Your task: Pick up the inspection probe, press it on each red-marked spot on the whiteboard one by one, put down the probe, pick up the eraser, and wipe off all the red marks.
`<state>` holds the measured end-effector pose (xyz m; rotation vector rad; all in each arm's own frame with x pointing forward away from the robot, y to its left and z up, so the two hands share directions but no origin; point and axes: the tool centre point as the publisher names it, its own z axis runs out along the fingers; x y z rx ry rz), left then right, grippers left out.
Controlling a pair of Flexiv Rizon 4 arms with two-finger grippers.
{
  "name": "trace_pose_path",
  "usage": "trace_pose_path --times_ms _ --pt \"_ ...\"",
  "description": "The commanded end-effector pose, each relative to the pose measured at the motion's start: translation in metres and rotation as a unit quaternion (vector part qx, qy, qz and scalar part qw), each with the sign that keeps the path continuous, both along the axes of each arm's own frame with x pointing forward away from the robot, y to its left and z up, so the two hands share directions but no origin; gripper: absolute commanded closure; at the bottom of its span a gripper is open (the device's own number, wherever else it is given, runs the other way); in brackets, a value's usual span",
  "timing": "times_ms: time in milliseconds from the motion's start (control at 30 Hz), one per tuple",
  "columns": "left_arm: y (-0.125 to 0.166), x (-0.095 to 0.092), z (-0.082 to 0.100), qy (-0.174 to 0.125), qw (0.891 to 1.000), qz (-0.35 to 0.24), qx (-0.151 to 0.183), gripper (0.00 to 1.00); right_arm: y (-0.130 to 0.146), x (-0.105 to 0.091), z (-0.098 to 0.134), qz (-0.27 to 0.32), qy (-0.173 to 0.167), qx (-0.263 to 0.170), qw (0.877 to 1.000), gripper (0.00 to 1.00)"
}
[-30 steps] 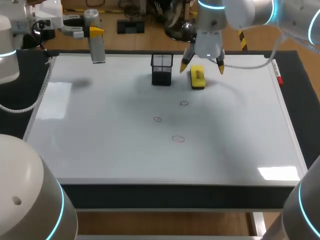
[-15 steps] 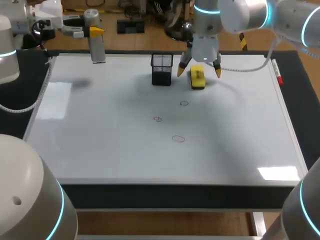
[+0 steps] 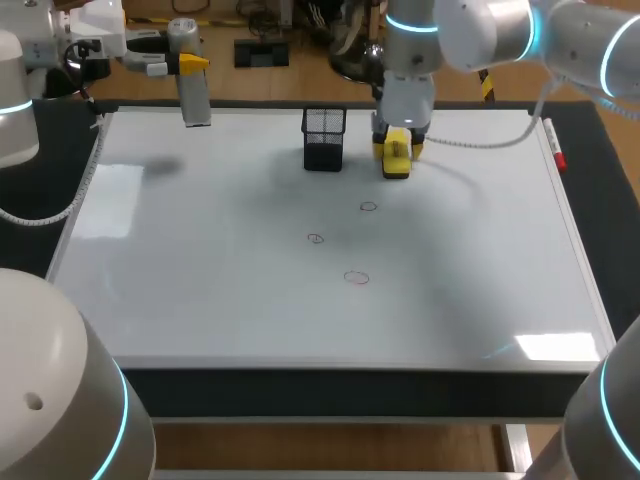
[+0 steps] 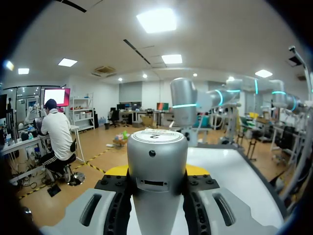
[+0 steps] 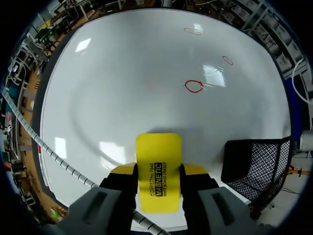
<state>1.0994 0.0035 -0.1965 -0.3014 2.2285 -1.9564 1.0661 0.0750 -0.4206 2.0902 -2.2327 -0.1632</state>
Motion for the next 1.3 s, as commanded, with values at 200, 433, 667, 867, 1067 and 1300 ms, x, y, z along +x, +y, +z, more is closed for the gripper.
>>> trace_pose_path --times_ms 200,433,667,867,1067,1300 --pt "0.0 0.0 0.001 0.0 1.0 0.0 0.0 1.0 -0.016 -0.01 0.022 -0.026 -0.015 -0.012 0.999 1.0" --pt "0.0 0.0 0.001 0.0 1.0 0.0 0.0 1.0 -0.06 -0.025 0.034 -0.088 -0.032 -0.013 0.996 1.0" --pt "0.0 0.0 0.001 0.0 1.0 0.0 0.0 1.0 -0.11 -0.048 0.041 -0.151 -0.043 -0.008 0.988 1.0" --pt "0.0 0.0 0.001 0.0 1.0 0.0 0.0 1.0 -0.143 -0.066 0.041 -0.188 -0.043 -0.018 0.981 1.0" --pt "0.0 0.0 0.001 0.0 1.0 0.0 0.0 1.0 -0.168 -0.083 0.04 -0.215 -0.042 -0.02 0.975 1.0" --pt "0.0 0.0 0.001 0.0 1.0 0.0 0.0 1.0 -0.19 -0.104 0.036 -0.235 -0.035 -0.014 0.971 1.0"
